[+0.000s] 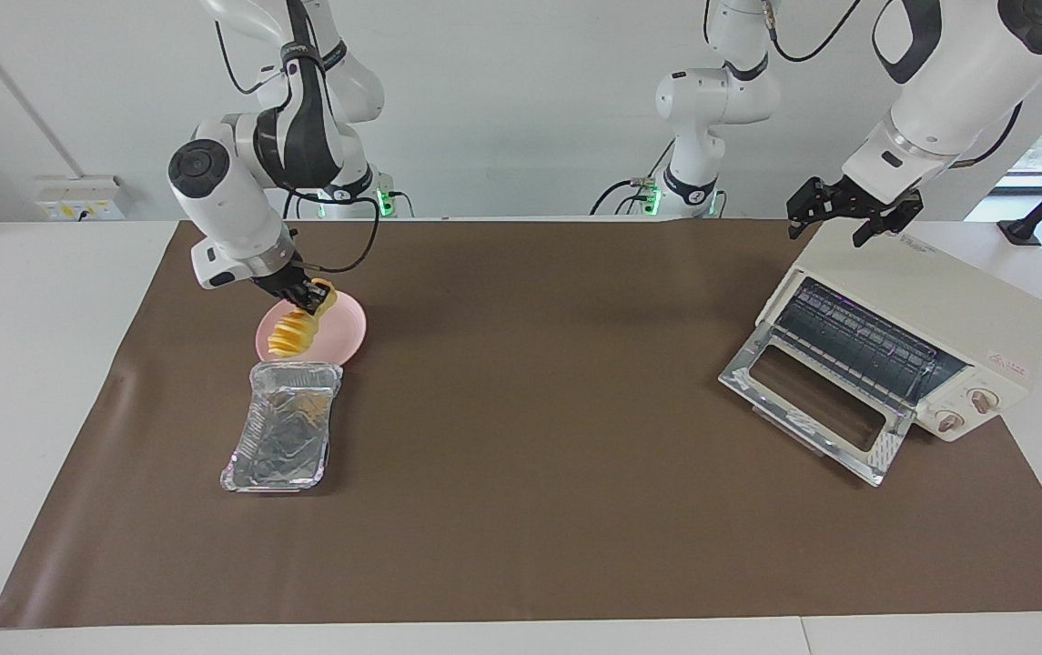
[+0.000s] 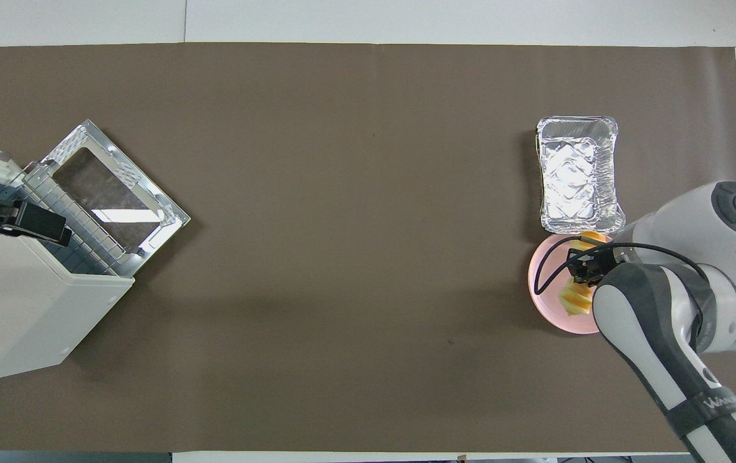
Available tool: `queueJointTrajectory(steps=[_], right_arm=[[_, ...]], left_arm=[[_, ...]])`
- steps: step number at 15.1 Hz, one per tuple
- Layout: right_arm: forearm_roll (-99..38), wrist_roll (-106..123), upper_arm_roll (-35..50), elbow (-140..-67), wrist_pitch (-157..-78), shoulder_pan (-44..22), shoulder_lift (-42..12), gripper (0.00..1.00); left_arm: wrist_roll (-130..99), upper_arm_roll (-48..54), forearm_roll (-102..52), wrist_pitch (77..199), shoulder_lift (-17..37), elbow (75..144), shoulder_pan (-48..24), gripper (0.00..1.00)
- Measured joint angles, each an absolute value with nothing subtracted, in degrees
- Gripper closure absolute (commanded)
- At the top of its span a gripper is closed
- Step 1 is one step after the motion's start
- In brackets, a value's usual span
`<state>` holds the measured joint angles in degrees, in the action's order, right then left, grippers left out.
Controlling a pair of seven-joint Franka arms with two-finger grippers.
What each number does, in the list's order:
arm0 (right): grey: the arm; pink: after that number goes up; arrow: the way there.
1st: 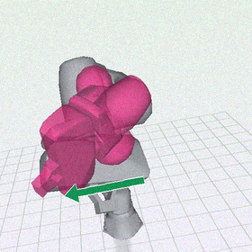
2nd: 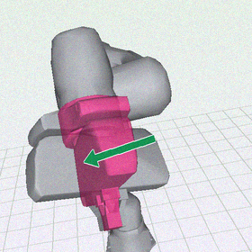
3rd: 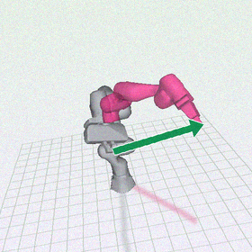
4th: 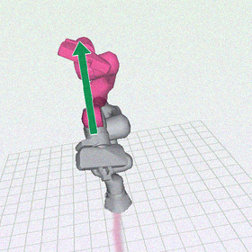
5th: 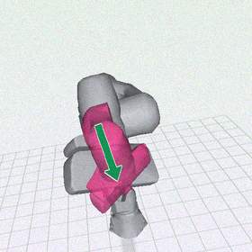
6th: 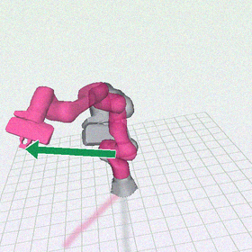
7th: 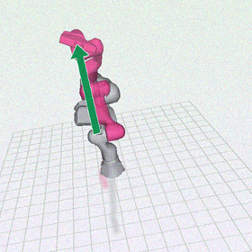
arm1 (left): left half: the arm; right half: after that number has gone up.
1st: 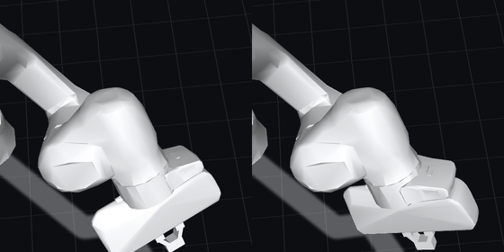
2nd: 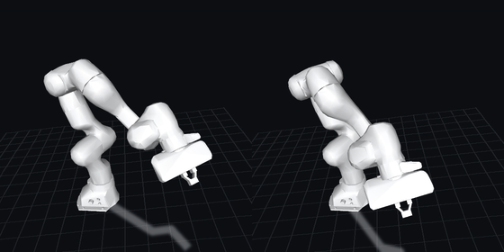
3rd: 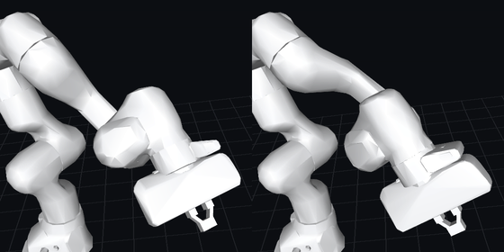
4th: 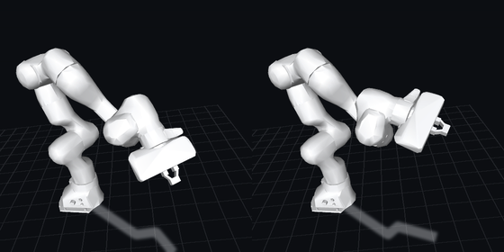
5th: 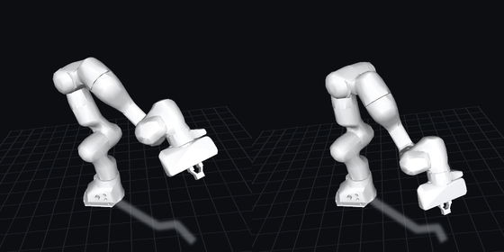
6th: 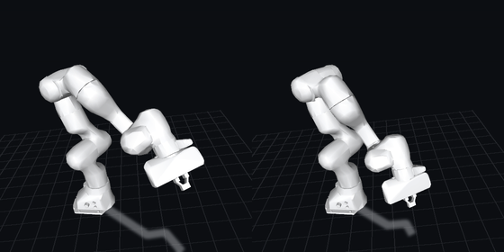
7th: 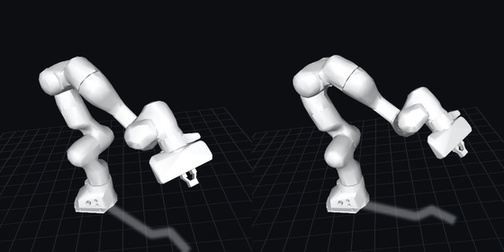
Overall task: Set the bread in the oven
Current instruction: 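Lift the bread and lower it into the foil tray with the right gripper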
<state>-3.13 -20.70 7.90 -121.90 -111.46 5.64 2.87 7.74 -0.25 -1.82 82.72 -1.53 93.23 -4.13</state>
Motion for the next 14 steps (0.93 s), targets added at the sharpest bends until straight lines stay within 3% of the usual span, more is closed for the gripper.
queueJointTrajectory(steps=[10, 14], right_arm=[[-2.32, -8.06, 7.59, -107.88, -118.22, 7.59, -11.33, 0.94], [-1.85, -6.06, 7.6, -105.03, -122.04, 7.57, -16.54, 0.81]], left_arm=[[7.74, -0.25, -1.82, 82.72, -1.53, 93.23, -4.13, 0.0], [7.74, -0.25, -1.82, 82.72, -1.53, 93.23, -4.13, 0.0]])
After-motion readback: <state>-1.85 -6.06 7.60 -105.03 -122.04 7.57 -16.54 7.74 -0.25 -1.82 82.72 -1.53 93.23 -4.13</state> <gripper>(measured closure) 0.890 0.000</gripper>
